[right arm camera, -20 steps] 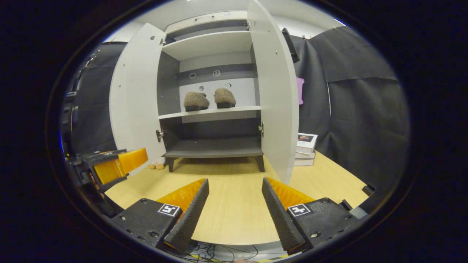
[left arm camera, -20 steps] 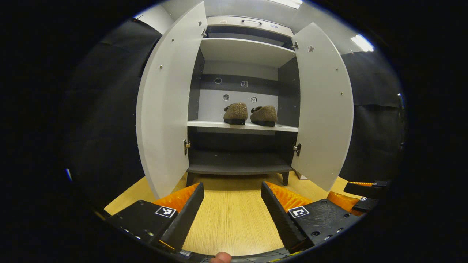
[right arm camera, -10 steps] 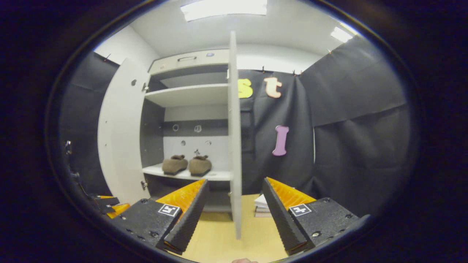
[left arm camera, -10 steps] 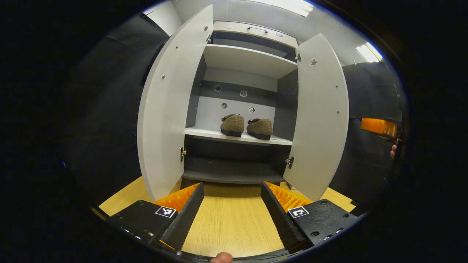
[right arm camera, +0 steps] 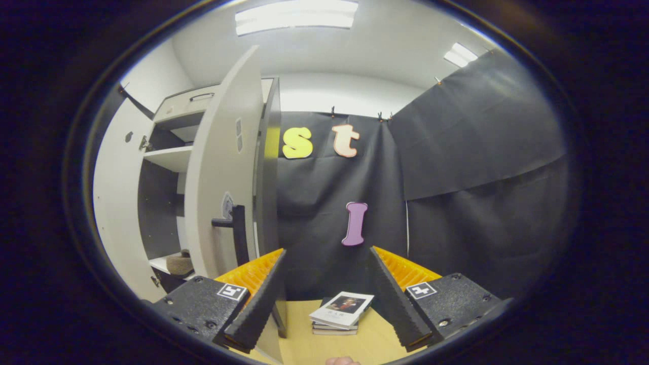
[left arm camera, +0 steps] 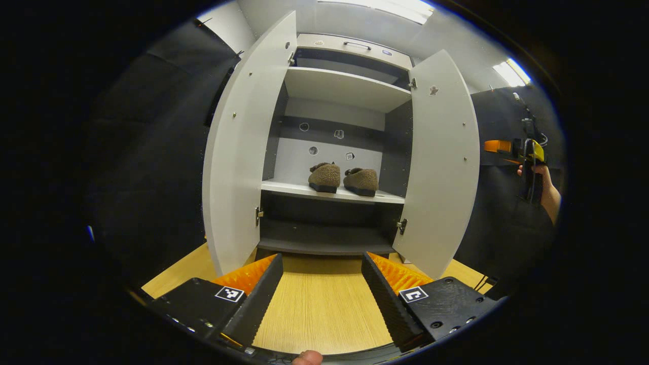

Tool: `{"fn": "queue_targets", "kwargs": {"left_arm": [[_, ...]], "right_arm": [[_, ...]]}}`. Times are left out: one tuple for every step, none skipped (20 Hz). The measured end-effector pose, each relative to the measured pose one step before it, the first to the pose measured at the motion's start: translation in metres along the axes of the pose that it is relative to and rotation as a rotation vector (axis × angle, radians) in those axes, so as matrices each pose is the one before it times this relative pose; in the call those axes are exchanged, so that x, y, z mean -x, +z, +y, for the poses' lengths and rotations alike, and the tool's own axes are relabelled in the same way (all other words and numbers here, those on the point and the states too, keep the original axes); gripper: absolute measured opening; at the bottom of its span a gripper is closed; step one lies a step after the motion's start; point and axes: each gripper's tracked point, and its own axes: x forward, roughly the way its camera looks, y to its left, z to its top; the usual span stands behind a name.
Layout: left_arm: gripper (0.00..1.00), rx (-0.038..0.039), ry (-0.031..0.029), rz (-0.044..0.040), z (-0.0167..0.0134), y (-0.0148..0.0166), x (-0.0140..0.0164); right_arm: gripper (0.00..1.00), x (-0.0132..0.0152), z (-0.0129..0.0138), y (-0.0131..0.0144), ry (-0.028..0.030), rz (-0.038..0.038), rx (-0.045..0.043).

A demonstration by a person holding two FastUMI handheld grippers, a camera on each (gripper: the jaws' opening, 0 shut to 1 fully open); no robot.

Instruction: Grab one shoe with the right hand and put it into the shoe cabinet, grab the other shoe with the left hand and put it into the shoe cabinet; then close the right door with the right hand and the left door with the left hand.

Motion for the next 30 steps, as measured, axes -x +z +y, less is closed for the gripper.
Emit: {"fn": "queue_targets", "kwargs": {"left_arm": [[0.95,0.00025,0.00722,0.00006,0.00207,-0.00001,0.00090],[0.95,0.00695,0.00242,0.00333,0.00066,-0.00002,0.00008],[0.95,0.00739,0.00184,0.00224,0.00015,-0.00070,0.00034],[0.95,0.00220,0.00405,0.00518,0.00014,-0.00156,0.00075],[0.95,-0.00370,0.00184,0.00330,-0.00029,-0.00089,-0.00029],[0.95,-0.00688,0.00112,0.00040,-0.00058,0.00090,0.00003],[0.95,-0.00713,-0.00064,-0.00319,0.00034,0.00141,-0.00040],[0.95,-0.00451,0.00020,-0.00610,-0.00056,0.00153,-0.00072],[0.95,-0.00111,-0.00131,-0.00254,-0.00006,0.00107,-0.00115],[0.95,0.00237,-0.00432,-0.00236,-0.00121,0.00115,-0.00191],[0.95,0.00086,-0.00467,0.00111,-0.00102,0.00091,-0.00285],[0.95,0.00042,-0.00352,0.00153,-0.00111,0.00133,-0.00208],[0.95,0.00195,-0.00170,-0.00346,-0.00049,0.00274,-0.00163],[0.95,0.00301,-0.00068,-0.00923,-0.00025,0.00312,-0.00070],[0.95,0.00128,-0.00008,-0.00835,0.00064,0.00276,0.00015],[0.95,-0.00195,-0.00167,-0.00440,0.00088,0.00059,-0.00024],[0.95,-0.00648,0.00116,-0.00059,0.00186,0.00069,-0.00005],[0.95,-0.00958,0.00579,-0.00100,0.00411,0.00098,0.00041],[0.95,-0.00798,0.00661,-0.00258,0.00412,-0.00020,0.00068],[0.95,-0.00518,0.00996,-0.00151,0.00368,-0.00107,0.00144],[0.95,-0.00215,0.00921,0.00234,0.00343,-0.00023,0.00065],[0.95,0.00114,0.00524,0.00123,0.00228,-0.00053,0.00103],[0.95,0.00089,0.00451,-0.00050,0.00300,0.00056,0.00061],[0.95,-0.00180,0.00671,-0.00393,0.00312,0.00179,-0.00037],[0.95,-0.00317,0.00783,-0.00648,0.00361,0.00163,0.00012],[0.95,-0.00137,0.00676,-0.00610,0.00193,0.00183,0.00026],[0.95,0.00187,0.00343,-0.00180,0.00170,0.00162,-0.00038],[0.95,0.00255,0.00212,-0.00217,0.00054,0.00050,0.00099],[0.95,0.00116,0.00215,-0.00137,0.00075,0.00066,0.00029],[0.95,0.00091,0.00167,-0.00059,0.00073,0.00066,-0.00011]], "right_arm": [[0.99,-0.00731,0.00180,-0.00408,-0.00867,0.01718,0.01537],[0.99,-0.00276,-0.00073,0.00046,-0.00655,-0.01201,0.01523],[1.00,-0.00217,0.00723,0.00145,0.00990,-0.01804,0.00974],[0.99,-0.00169,0.00941,0.00376,0.00408,-0.01128,0.01467],[0.97,0.00123,0.00081,0.00150,-0.00112,-0.01484,0.02315],[0.96,0.00004,0.00078,0.00193,0.00384,-0.01627,0.02632],[0.94,0.00064,0.00217,0.00303,0.01189,-0.01554,0.01804],[0.93,-0.00063,0.00190,-0.00280,0.01104,0.00706,0.00496],[0.93,0.00013,0.00214,0.00065,0.01438,-0.00083,-0.01582],[0.92,-0.00061,0.00218,-0.00222,0.01307,0.01257,-0.01754],[0.93,0.00174,0.00291,-0.00100,0.01515,0.00125,-0.01353],[0.93,-0.00019,0.00522,0.00183,0.01898,-0.00816,0.00325],[0.93,0.00064,0.00592,0.00157,0.00994,-0.00897,0.01239],[0.92,0.00131,0.00583,-0.00021,0.00802,-0.00115,0.00157],[0.92,0.00084,0.00995,-0.00021,0.01926,0.00348,-0.00564],[0.92,0.00095,0.01230,-0.00038,0.02335,0.00593,-0.01122],[0.92,0.00027,0.01254,-0.00044,0.01720,0.00349,-0.00846],[0.92,0.00019,0.00966,0.00179,0.00967,-0.01123,0.01011],[0.92,-0.00042,0.00923,0.00323,0.00299,-0.01804,0.02197],[0.92,-0.00105,0.00945,0.00058,0.00337,-0.00884,0.01779],[0.92,-0.00306,0.01110,0.00034,0.00977,0.00070,0.00884],[0.92,-0.00093,0.01173,-0.00115,0.01715,0.00037,0.00297],[0.92,-0.00456,0.01054,0.00038,0.01733,-0.00815,-0.00048],[0.92,-0.00351,0.00875,0.00057,0.01526,-0.00921,-0.00253],[0.92,-0.00404,0.00949,-0.00035,0.01820,-0.00602,-0.01043],[0.92,-0.00575,0.01028,-0.00151,0.01877,-0.00275,-0.01566],[0.92,-0.00794,0.01108,-0.00480,0.01657,0.00708,-0.00996],[0.89,-0.00565,0.00883,-0.00249,0.01516,0.00601,-0.00664],[0.93,-0.00764,0.00768,-0.00193,0.00626,-0.00105,-0.00652],[0.94,-0.00708,0.00802,-0.00129,0.00557,-0.00140,-0.00715]]}}
